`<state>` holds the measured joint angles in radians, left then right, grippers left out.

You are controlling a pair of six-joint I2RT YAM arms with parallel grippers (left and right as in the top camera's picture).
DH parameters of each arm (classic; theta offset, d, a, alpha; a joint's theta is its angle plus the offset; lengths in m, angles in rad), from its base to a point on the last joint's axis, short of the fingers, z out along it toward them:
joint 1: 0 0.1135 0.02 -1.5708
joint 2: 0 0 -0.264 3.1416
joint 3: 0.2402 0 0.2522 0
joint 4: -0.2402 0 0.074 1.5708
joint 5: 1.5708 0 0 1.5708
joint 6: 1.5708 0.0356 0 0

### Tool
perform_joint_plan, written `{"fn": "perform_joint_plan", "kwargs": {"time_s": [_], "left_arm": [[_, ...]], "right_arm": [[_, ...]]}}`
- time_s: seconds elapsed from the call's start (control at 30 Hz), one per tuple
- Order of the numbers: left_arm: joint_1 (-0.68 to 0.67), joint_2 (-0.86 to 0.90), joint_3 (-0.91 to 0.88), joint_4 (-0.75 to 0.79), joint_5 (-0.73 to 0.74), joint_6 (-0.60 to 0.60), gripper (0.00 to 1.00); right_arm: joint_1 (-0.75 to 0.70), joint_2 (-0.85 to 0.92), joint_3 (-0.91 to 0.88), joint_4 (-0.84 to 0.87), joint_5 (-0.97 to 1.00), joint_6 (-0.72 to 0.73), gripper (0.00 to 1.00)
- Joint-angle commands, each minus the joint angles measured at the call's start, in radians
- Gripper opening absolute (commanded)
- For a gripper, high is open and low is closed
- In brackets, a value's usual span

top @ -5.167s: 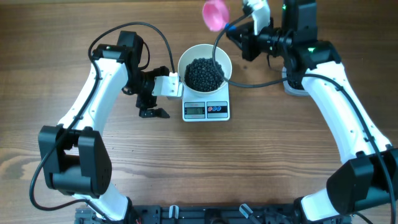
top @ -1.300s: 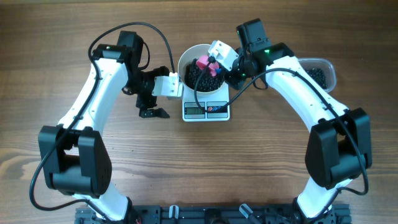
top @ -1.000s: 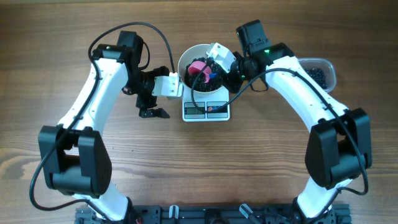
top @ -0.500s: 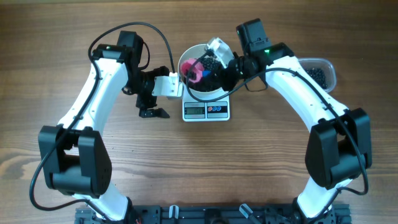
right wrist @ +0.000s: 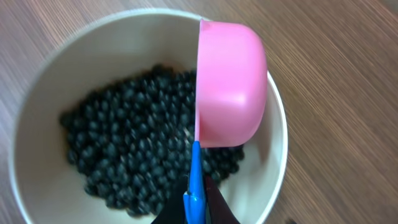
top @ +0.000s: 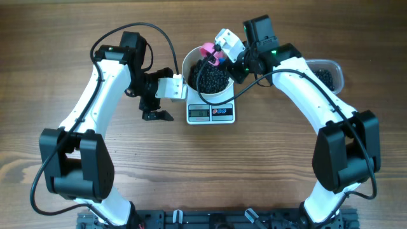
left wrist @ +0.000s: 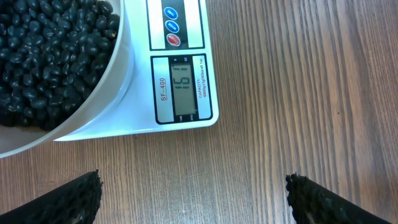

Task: Scoop item into bowl and weigh 150g on scale

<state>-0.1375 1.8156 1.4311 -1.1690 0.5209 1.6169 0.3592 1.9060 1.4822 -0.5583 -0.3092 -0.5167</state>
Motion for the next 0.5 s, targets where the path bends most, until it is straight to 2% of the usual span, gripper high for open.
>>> {"fn": "perform_joint_plan", "kwargs": {"time_s": [0.0, 0.47], "left_arm": [[-0.003, 0.000, -0.007, 0.000, 0.001, -0.002, 1.00], [-0.003, 0.000, -0.007, 0.000, 0.002, -0.002, 1.00]], "right_arm": [[-0.003, 0.021, 0.014, -0.035, 0.049, -0.061, 0.04], [-0.002, 0.024, -0.005, -0.153, -0.145, -0.062, 0.04]]}}
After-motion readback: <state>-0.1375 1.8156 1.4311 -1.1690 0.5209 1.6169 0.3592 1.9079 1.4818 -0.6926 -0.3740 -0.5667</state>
